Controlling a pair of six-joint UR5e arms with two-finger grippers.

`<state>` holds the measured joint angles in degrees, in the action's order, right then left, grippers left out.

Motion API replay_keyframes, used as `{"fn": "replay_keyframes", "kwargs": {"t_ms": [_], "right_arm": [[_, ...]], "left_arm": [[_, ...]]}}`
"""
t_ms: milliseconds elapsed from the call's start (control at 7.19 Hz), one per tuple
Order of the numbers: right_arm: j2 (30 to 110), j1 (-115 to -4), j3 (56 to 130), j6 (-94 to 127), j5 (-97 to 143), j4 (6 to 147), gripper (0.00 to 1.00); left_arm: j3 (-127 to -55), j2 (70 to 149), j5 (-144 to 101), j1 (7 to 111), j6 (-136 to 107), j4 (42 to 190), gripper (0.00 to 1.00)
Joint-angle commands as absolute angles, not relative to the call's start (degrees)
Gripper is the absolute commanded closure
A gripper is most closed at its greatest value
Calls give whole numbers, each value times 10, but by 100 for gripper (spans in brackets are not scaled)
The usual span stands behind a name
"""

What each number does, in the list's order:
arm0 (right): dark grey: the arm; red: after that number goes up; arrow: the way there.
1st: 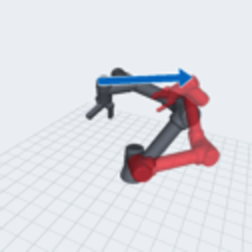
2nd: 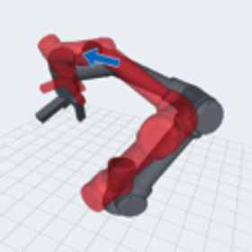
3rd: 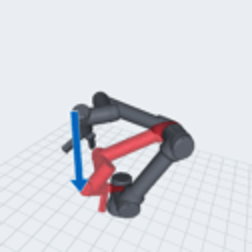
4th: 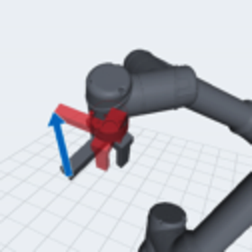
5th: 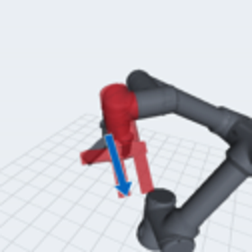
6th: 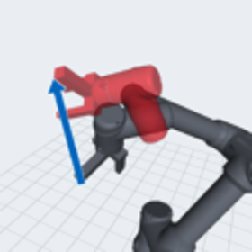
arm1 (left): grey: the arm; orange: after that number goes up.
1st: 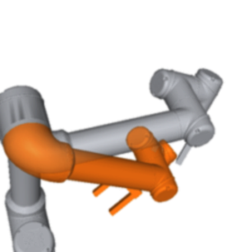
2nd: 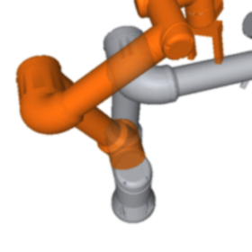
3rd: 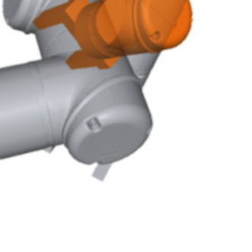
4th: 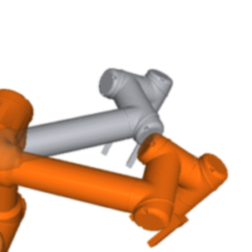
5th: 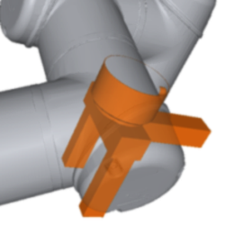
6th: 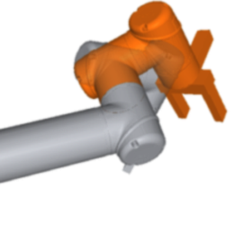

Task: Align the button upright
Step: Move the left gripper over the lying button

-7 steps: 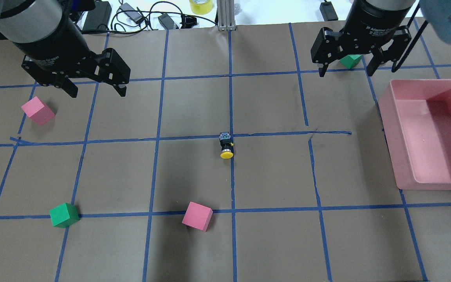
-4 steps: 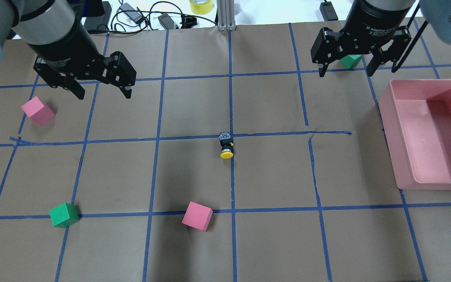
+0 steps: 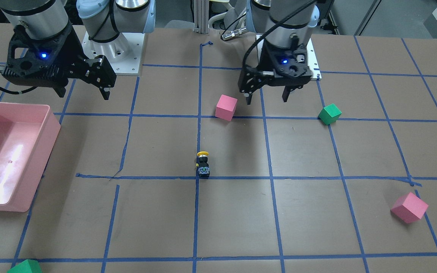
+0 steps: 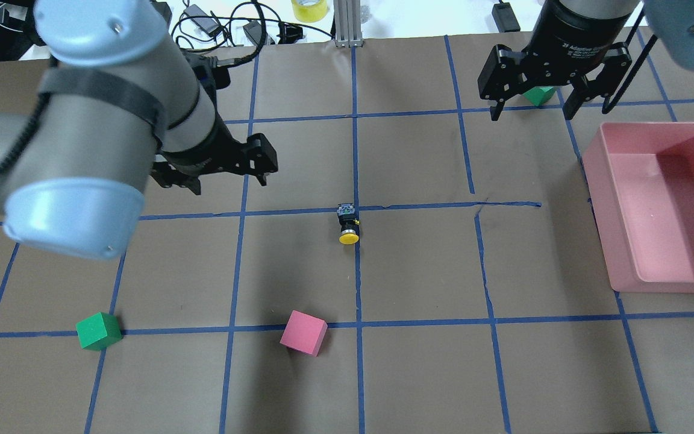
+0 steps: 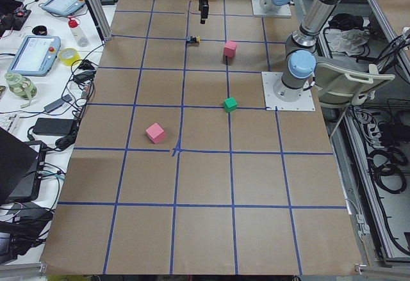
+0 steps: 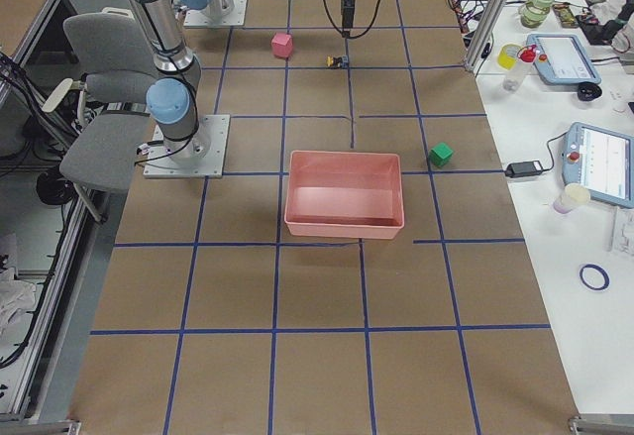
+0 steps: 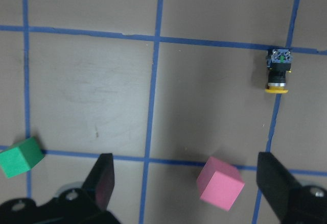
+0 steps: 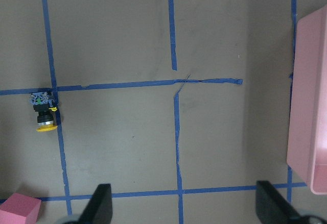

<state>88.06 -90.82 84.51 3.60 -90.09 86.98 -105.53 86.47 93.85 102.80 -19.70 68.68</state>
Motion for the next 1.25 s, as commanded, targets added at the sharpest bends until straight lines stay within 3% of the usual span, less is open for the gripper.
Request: {"fn": "replay_keyframes", "kwargs": {"t_ms": [0, 139, 417, 1112], "right_arm": [[881, -908, 846, 36, -901, 870, 0], [881, -908, 846, 36, -901, 870, 0], [881, -908, 846, 36, -901, 869, 0], [880, -908, 848, 36, -901, 870, 0]], "left_arm": [[-1193, 887, 1024, 1127, -294, 428, 0], [-1241, 913, 1048, 1151, -323, 292, 0], [-1264, 972, 1054, 1191, -323, 150, 2], [-1276, 1136, 1057, 1201, -239, -32, 5]]}}
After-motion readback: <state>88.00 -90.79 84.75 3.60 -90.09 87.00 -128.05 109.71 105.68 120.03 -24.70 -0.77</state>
